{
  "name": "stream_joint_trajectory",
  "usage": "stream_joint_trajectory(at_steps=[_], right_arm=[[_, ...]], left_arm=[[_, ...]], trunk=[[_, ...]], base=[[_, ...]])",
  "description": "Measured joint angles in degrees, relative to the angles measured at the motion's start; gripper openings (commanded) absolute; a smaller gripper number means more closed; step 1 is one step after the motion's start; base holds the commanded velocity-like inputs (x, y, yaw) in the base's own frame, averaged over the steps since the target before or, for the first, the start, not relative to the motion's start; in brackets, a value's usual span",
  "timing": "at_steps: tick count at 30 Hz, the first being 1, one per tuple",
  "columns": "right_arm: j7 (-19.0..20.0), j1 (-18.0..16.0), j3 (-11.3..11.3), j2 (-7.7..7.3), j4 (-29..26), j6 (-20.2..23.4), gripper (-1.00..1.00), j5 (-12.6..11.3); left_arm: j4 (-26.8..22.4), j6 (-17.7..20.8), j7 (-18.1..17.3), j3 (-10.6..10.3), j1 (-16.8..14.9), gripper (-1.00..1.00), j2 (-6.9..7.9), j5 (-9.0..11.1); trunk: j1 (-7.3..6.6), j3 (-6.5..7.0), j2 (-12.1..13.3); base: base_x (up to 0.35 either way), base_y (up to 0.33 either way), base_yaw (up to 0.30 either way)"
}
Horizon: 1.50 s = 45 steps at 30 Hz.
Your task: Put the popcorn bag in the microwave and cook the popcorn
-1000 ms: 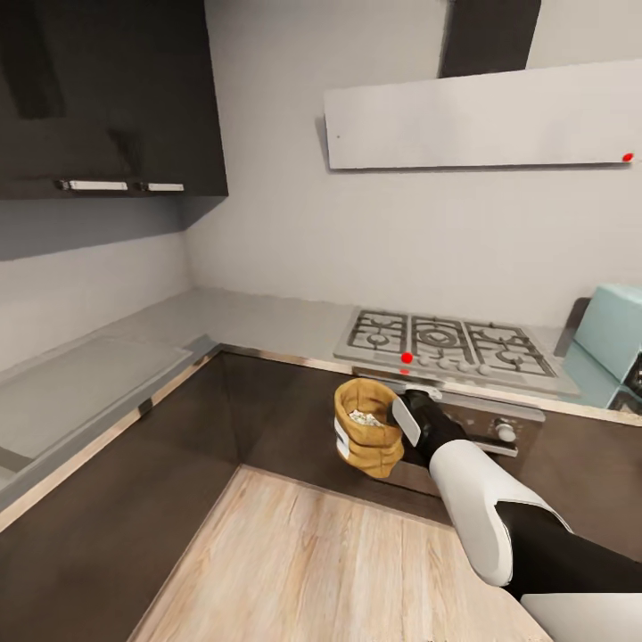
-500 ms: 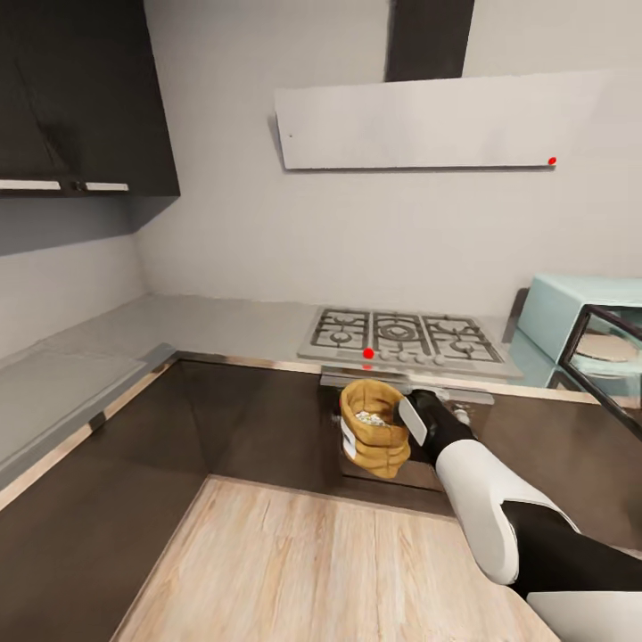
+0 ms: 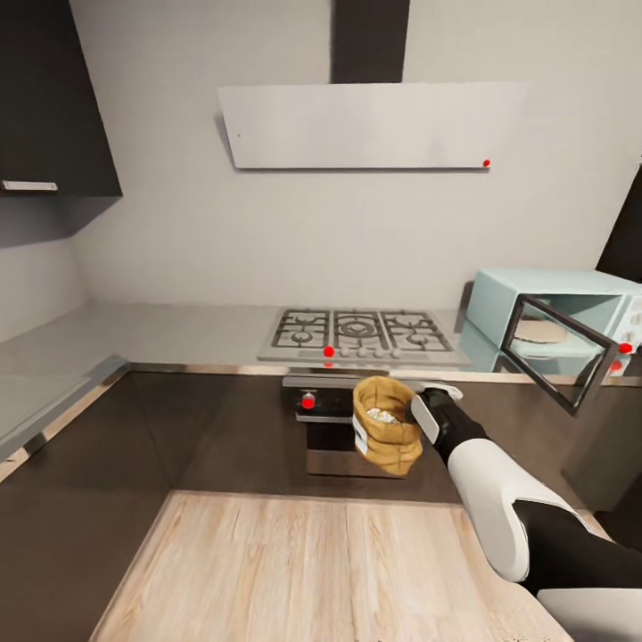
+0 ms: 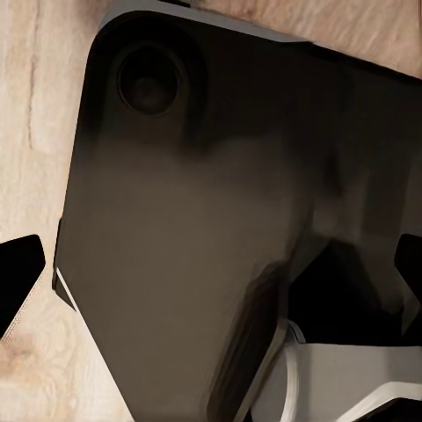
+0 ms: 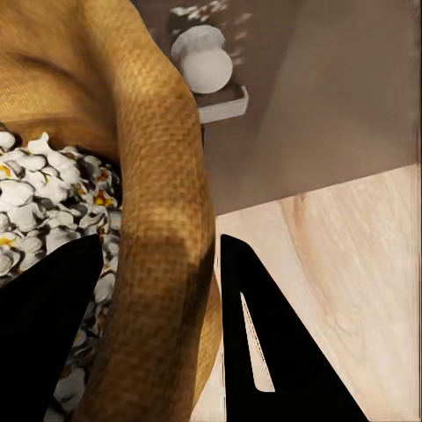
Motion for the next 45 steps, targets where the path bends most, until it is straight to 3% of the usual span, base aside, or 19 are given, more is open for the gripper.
stream_joint_trajectory(at_steps=[2, 5, 8, 45], right_arm=[[0.0, 0.0, 0.0, -0.05, 0.0, 0.0, -1.00, 0.0], [0.0, 0.0, -3.0, -1.03, -0.2, 0.3, -1.00, 0.1], [0.0, 0.0, -3.6, -1.13, -0.2, 0.4, -1.00, 0.1], [-0.2, 0.0, -3.7, -1.05, 0.1, 0.2, -1.00, 0.2]], left_arm=[[0.0, 0.0, 0.0, 0.0, 0.0, 1.00, 0.00, 0.0], [0.0, 0.0, 0.0, 0.0, 0.0, 1.00, 0.00, 0.0], [0.0, 0.0, 0.0, 0.0, 0.0, 1.00, 0.00, 0.0], [0.0, 0.0, 0.0, 0.0, 0.0, 1.00, 0.00, 0.0]], trunk=[[0.00, 0.00, 0.0], [0.00, 0.00, 0.0], [0.00, 0.00, 0.0], [0.00, 0.00, 0.0]], base=[[0.000, 0.000, -0.287], [0.000, 0.000, -0.287], [0.000, 0.000, -0.287], [0.000, 0.000, -0.266]])
